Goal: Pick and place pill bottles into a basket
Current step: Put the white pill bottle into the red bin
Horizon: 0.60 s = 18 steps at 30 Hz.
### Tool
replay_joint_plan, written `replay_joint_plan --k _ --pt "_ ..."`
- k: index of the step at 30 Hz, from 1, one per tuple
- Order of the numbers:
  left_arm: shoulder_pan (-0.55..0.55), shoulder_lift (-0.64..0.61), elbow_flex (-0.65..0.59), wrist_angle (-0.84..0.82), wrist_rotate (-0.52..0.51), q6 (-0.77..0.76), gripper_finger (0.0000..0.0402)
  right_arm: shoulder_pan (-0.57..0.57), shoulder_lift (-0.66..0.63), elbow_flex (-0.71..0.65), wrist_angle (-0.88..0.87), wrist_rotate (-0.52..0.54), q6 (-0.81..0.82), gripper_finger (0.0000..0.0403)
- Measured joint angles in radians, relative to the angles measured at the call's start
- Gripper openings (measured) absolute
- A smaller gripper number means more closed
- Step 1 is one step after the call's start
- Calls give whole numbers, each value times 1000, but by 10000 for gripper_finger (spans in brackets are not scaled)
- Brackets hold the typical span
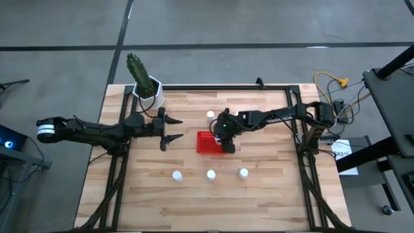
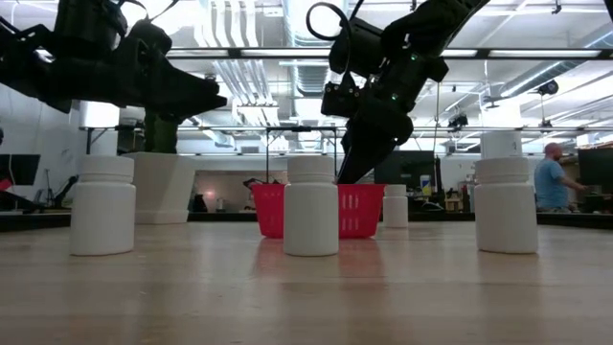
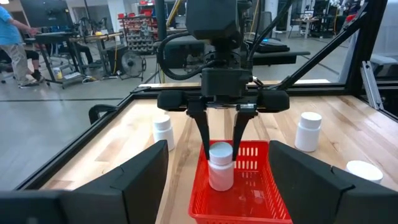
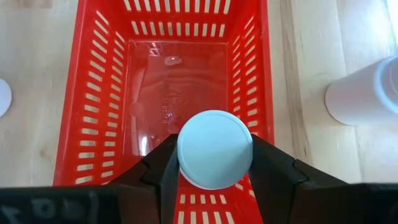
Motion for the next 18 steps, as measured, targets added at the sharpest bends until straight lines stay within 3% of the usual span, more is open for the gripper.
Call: replay_joint_plan --k 4,12,18 --pt "0 -1 0 0 0 0 258 0 0 0 -1 1 0 152" --pt "0 0 0 0 0 0 258 -3 10 -13 -22 14 0 241" --pt "0 -1 0 0 0 0 258 -4 11 -21 -18 7 0 249"
